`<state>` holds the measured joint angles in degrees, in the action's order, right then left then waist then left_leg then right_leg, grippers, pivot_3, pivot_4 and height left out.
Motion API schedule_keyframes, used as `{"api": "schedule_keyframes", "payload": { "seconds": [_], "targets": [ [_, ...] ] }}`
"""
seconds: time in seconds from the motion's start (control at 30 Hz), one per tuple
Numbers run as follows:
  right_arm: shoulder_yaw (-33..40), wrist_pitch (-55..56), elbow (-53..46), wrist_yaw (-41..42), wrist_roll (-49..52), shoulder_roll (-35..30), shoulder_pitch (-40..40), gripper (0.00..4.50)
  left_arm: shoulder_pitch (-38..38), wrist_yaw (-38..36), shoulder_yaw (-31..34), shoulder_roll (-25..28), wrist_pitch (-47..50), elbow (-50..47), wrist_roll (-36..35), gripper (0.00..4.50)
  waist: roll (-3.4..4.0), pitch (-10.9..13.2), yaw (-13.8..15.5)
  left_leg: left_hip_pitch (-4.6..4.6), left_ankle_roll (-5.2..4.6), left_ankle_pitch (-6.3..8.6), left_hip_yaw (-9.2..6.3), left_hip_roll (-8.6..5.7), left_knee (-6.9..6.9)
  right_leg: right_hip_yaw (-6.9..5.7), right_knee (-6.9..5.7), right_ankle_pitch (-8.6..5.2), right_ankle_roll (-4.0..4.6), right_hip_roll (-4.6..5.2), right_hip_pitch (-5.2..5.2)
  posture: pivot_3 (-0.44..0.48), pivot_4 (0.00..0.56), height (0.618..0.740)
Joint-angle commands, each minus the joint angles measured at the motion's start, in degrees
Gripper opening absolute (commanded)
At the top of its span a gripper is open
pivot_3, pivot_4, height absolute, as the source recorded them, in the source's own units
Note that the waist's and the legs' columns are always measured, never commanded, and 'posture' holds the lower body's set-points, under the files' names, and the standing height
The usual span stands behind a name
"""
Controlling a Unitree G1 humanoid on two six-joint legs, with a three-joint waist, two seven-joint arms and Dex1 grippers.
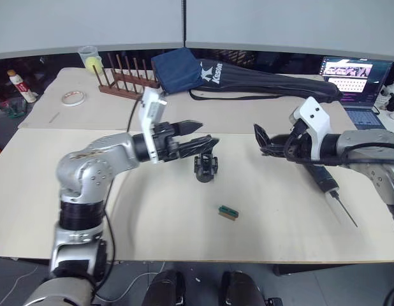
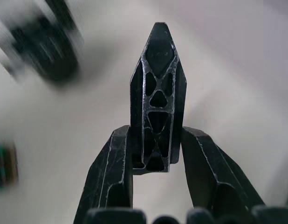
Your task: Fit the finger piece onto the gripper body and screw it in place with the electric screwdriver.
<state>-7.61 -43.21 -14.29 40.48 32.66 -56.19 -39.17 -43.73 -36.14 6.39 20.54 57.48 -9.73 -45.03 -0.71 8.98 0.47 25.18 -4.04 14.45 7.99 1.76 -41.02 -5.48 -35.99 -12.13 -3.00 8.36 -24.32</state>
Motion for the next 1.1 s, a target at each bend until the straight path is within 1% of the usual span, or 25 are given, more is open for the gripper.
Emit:
{"api": "schedule_keyframes", "payload": {
  "seconds": [0.03, 0.1, 0.2, 0.3, 0.37, 0.4, 0.63, 0.67, 0.83, 0.9, 0.93, 1.03, 1.07, 1.1],
  "targets": [
    [3.9, 3.38, -5.93, -3.52, -2.35, 3.71, -0.2, 1.11, -3.24, 7.75, 4.16, -4.55, 1.44, 1.36, -3.02, 4.5, 0.0, 0.0, 0.08, 0.0, 0.0, 0.0, 0.01, -0.01, 0.0, 0.0, 0.0, 0.0, 0.0, 0.0, 0.0, 0.0, 0.15, 0.73],
    [4.23, 2.58, -8.52, -5.05, -2.6, 6.2, -0.32, 1.11, -4.15, 10.01, 4.91, -6.91, 1.78, 1.7, -3.96, 4.5, -0.01, 0.0, 0.14, 0.0, 0.0, 0.0, 0.0, -0.01, -0.01, 0.0, 0.0, 0.0, 0.0, 0.0, 0.01, 0.0, 0.15, 0.73],
    [3.09, 2.18, -11.89, -6.73, -4.82, 8.47, -0.27, 1.11, -4.45, 11.16, 4.13, -8.79, 0.88, 0.71, -4.03, 4.5, -0.01, 0.0, 0.26, 0.0, 0.01, -0.01, -0.01, -0.04, 0.01, -0.03, 0.01, 0.0, 0.01, 0.0, 0.02, 0.0, 0.15, 0.73],
    [2.45, 2.43, -13.06, -8.85, -7.89, 10.36, -0.27, 1.11, -4.51, 12.34, 3.92, -10.55, 0.5, 0.14, -4.86, 4.5, -0.01, 0.0, 0.31, 0.0, 0.01, -0.02, -0.01, -0.06, 0.0, -0.03, 0.02, 0.0, 0.01, 0.0, 0.04, 0.0, 0.15, 0.73],
    [2.44, 2.26, -13.32, -9.39, -9.25, 11.45, -0.28, 1.11, -4.44, 12.78, 3.78, -11.06, -0.26, 0.15, -4.63, 3.95, -0.01, 0.0, 0.21, 0.0, 0.01, -0.02, -0.01, -0.07, -0.02, -0.02, 0.01, 0.0, 0.01, 0.0, 0.04, 0.0, 0.15, 0.73],
    [2.44, 2.21, -13.45, -9.47, -9.73, 11.95, -0.33, 1.11, -4.44, 13.04, 3.8, -11.26, -0.49, 0.33, -4.6, 3.6, -0.01, 0.0, 0.17, 0.0, 0.02, -0.03, 0.0, -0.07, -0.02, -0.02, 0.01, 0.0, 0.01, 0.0, 0.04, 0.0, 0.15, 0.73],
    [2.18, 1.91, -15.89, -8.85, -11.33, 13.84, -0.04, 1.11, -4.89, 15.29, 3.91, -13.21, -1.94, 1.28, -4.67, 0.23, -0.01, 0.0, 0.23, -0.02, 0.06, -0.06, -0.01, -0.07, 0.03, -0.03, 0.02, 0.01, 0.02, -0.02, 0.04, 0.0, 0.15, 0.73],
    [2.18, 1.94, -16.14, -8.78, -11.61, 13.98, 0.25, 1.11, -5.01, 15.4, 3.92, -13.28, -2.14, 1.36, -4.71, 0.0, -0.01, 0.0, 0.22, -0.02, 0.06, -0.06, -0.01, -0.08, 0.02, -0.03, 0.02, 0.01, 0.02, -0.02, 0.04, 0.0, 0.15, 0.73],
    [2.69, 1.79, -16.77, -8.62, -12.07, 14.5, 1.21, 1.11, -5.16, 15.74, 4.65, -13.79, -1.58, 1.4, -6.41, 0.0, -0.01, 0.0, 0.15, -0.02, 0.05, -0.06, -0.01, -0.08, 0.03, -0.03, 0.01, 0.01, 0.02, -0.03, 0.03, 0.0, 0.15, 0.73],
    [3.11, 1.71, -16.83, -8.6, -12.11, 14.63, 1.51, 1.11, -5.28, 16.03, 4.84, -13.81, -1.73, 1.54, -6.4, 0.91, -0.01, 0.0, 0.16, -0.02, 0.05, -0.06, -0.01, -0.08, 0.03, -0.03, 0.01, 0.01, 0.02, -0.02, 0.03, 0.0, 0.15, 0.73],
    [3.32, 1.6, -16.86, -8.62, -12.07, 14.74, 1.63, 1.11, -5.41, 16.22, 4.87, -13.79, -1.94, 1.65, -6.26, 1.25, -0.01, 0.0, 0.16, -0.02, 0.05, -0.06, -0.02, -0.07, 0.03, -0.03, 0.02, 0.01, 0.02, -0.02, 0.03, 0.0, 0.15, 0.73],
    [4.39, 0.34, -16.99, -9.08, -11.32, 15.84, 1.99, 1.11, -6.54, 18.77, 6.95, -15.17, -2.6, 3.27, -7.5, 2.71, -0.01, 0.01, 0.21, -0.02, 0.05, -0.06, -0.02, -0.08, 0.02, -0.03, 0.02, 0.01, 0.02, -0.02, 0.03, 0.0, 0.15, 0.73],
    [4.86, -0.53, -17.03, -9.51, -10.66, 16.62, 1.97, 1.11, -6.8, 18.74, 7.21, -15.19, -2.34, 3.78, -8.08, 3.1, -0.01, 0.0, 0.21, -0.02, 0.05, -0.06, -0.02, -0.08, 0.02, -0.03, 0.02, 0.01, 0.02, -0.02, 0.04, 0.0, 0.15, 0.73],
    [5.21, -1.24, -17.1, -9.91, -10.17, 17.26, 1.84, 1.11, -6.8, 18.28, 7.0, -14.98, -2.07, 3.91, -8.33, 3.16, -0.01, 0.0, 0.18, -0.02, 0.05, -0.06, -0.04, -0.08, 0.02, -0.04, 0.02, 0.01, 0.02, -0.02, 0.05, 0.0, 0.15, 0.73]
  ]
}}
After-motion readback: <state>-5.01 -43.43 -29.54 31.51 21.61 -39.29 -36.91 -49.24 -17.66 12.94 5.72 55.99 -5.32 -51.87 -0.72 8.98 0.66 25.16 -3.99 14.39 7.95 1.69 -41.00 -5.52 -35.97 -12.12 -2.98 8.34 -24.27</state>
